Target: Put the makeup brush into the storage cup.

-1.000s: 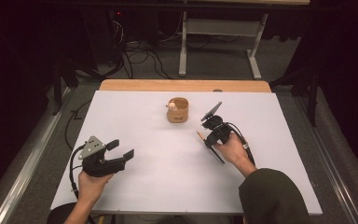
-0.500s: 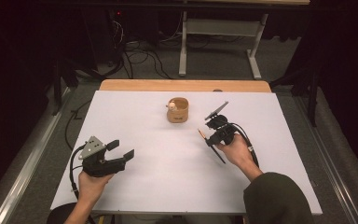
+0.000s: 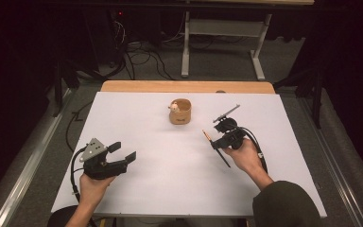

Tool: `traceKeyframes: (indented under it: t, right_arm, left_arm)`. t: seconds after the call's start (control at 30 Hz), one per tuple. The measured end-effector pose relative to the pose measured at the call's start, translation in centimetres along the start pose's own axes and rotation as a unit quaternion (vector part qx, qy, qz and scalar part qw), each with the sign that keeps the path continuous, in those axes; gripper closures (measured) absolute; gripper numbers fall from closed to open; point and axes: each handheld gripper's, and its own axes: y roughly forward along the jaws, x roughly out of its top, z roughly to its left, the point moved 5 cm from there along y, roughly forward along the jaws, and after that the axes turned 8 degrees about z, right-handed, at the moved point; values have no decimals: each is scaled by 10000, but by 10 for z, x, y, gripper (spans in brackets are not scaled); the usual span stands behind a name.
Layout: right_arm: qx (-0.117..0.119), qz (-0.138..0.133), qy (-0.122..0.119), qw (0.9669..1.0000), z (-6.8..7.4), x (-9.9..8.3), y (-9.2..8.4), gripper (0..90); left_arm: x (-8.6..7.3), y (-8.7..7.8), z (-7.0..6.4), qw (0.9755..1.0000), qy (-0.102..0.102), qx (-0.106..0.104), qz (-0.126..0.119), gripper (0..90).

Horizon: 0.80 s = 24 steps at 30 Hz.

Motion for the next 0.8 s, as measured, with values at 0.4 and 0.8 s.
traceKeyframes:
  t: [0.4, 0.8]
  right_arm:
    - [176, -380, -35, 9991, 5, -13, -7, 848]
    - [327, -787, -38, 9964, 11, -27, -15, 848]
  left_arm:
    - [0, 1, -1, 10000, 5, -16, 20, 271]
    - [-1, 1, -1, 10000, -27, -53, 20, 269]
